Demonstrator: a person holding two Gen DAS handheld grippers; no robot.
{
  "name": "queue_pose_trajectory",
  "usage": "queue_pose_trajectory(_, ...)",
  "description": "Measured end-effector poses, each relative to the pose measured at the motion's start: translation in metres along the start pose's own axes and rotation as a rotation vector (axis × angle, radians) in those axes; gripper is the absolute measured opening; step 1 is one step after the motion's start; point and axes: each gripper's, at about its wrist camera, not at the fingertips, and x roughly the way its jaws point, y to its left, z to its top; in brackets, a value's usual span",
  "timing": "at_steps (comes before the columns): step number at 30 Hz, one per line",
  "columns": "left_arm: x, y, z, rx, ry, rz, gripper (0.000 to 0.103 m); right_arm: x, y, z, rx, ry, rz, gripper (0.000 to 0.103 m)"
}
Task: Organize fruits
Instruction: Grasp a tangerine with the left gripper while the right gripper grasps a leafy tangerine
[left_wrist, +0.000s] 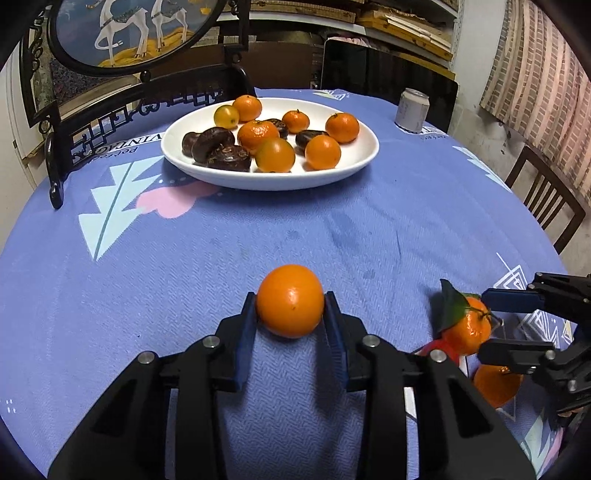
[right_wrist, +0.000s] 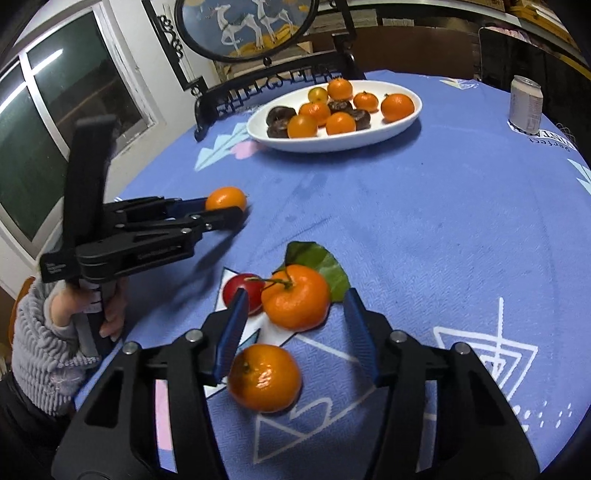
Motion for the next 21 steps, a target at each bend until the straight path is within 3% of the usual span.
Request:
queue_pose_trajectory(4, 0.002, -0.001, -0.001, 0.005, 0.005, -0.001, 0.036, 0.011, -0.001, 0.001, 0.009, 0.034, 0.011, 0.043)
queue_pose_trajectory(14, 0.001, 0.001, -0.001, -0.006, -0.002, -0.009, 0.036, 0.008, -0.005, 0.005, 0.038, 0.0, 0.005, 0.041)
queue_pose_trajectory(21, -0.015, 0.014, 0.011, -0.059, -0.055, -0.007, 0.036, -0.002, -0.023, 0.012, 0.105, -0.038, 0.003, 0.041)
